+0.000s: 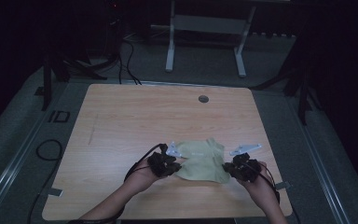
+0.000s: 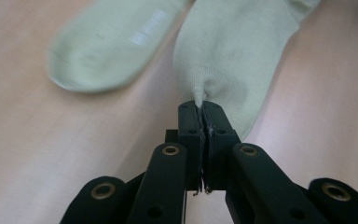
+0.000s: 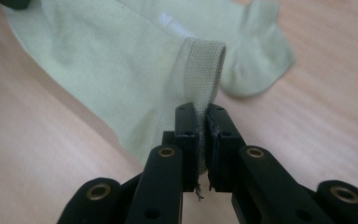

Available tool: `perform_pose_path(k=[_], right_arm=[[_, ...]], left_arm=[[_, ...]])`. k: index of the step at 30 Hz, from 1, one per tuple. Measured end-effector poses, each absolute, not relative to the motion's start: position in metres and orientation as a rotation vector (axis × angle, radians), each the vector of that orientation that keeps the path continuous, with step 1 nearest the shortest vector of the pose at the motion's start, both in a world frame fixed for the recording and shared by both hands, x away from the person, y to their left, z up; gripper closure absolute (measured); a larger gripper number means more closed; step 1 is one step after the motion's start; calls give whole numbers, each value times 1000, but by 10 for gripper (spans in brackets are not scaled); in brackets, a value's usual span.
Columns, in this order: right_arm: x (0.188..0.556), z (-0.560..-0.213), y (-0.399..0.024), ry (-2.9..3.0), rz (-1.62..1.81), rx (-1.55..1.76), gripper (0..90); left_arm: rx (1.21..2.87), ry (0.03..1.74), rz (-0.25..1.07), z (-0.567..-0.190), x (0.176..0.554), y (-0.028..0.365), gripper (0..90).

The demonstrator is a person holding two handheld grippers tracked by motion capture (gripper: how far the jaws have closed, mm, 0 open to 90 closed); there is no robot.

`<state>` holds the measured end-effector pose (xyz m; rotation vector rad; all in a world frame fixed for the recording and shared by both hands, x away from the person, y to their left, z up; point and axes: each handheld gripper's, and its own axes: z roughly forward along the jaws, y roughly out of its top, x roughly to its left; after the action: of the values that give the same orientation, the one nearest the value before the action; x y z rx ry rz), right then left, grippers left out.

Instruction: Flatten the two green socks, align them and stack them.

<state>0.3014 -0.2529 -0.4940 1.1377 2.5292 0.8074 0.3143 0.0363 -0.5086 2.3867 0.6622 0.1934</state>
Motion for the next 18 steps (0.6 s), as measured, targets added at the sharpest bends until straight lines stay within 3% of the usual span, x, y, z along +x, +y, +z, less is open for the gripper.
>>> perform_pose_path(k=[9, 18], right_arm=[[345, -475, -254, 2491, 825, 1174, 841], [384, -487, -253, 2516, 779, 1235, 837]], left_arm=[[2398, 693, 276, -490, 354, 33, 871], [2434, 734, 276, -498, 379, 30, 871]])
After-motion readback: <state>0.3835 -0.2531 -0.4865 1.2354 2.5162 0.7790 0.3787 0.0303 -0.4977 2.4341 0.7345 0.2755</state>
